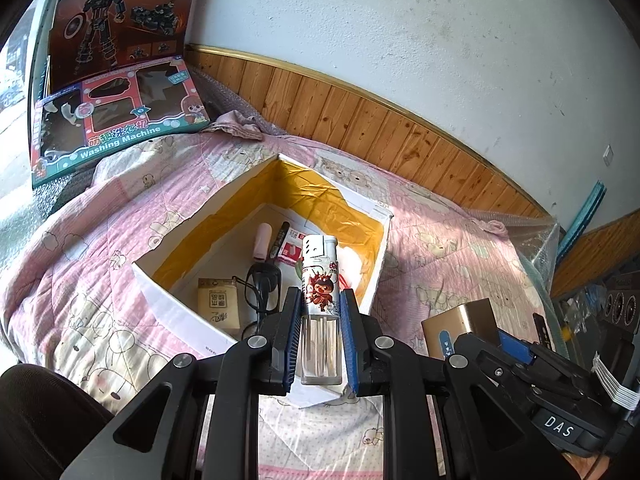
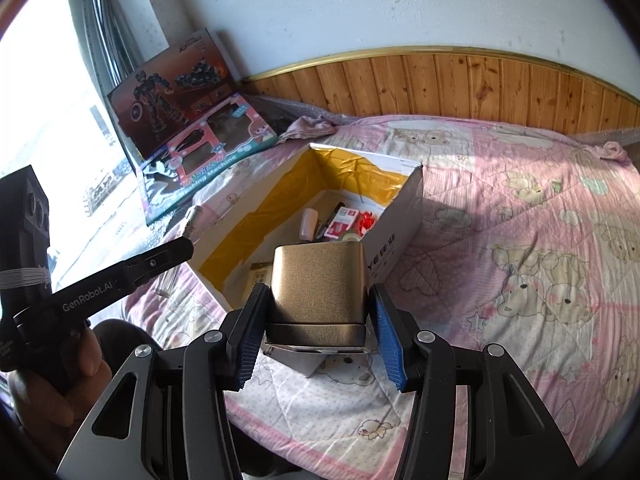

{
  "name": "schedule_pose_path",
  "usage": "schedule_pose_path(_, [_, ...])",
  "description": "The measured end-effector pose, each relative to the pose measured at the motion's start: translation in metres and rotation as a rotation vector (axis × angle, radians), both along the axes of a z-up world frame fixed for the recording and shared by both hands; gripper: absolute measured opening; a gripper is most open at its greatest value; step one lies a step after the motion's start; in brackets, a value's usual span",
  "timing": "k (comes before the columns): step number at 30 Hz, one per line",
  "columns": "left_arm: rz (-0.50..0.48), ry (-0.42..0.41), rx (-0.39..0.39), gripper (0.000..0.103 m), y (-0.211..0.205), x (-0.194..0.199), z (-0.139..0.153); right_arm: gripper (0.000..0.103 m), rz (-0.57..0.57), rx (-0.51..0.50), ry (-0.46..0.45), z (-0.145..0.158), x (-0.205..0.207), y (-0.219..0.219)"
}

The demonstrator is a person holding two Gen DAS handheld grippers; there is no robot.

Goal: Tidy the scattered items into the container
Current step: 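Bring the lighter and tan box over the box opening with both tools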

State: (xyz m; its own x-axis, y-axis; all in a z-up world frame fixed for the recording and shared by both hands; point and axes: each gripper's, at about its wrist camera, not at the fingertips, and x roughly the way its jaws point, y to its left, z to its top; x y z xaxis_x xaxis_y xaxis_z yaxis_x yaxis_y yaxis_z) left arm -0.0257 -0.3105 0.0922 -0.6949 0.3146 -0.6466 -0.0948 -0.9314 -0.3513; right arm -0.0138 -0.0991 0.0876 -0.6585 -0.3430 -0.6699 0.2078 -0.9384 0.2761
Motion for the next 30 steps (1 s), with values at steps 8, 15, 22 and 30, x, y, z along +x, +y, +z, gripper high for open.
schedule_pose_path(8, [0.026,-0.013,0.02,0.02,-0.019,-0.022,-0.001,0.053,0.034,0.011,-0.005,0.002,-0.021,-0.019])
schedule_pose_path(15, [0.003,-0.05,0.046,0.02,-0.013,-0.041,-0.01,0.053,0.055,0.009,-0.002,0.007,-0.048,-0.027])
schedule_pose_path(22, [-0.043,-0.107,0.055,0.02,0.009,-0.058,-0.029,0.053,0.067,0.011,-0.007,0.011,-0.079,-0.029])
schedule_pose_path(30, [-0.069,-0.193,0.084,0.02,0.026,-0.082,-0.053,0.054,0.115,-0.007,-0.055,0.009,-0.127,-0.029])
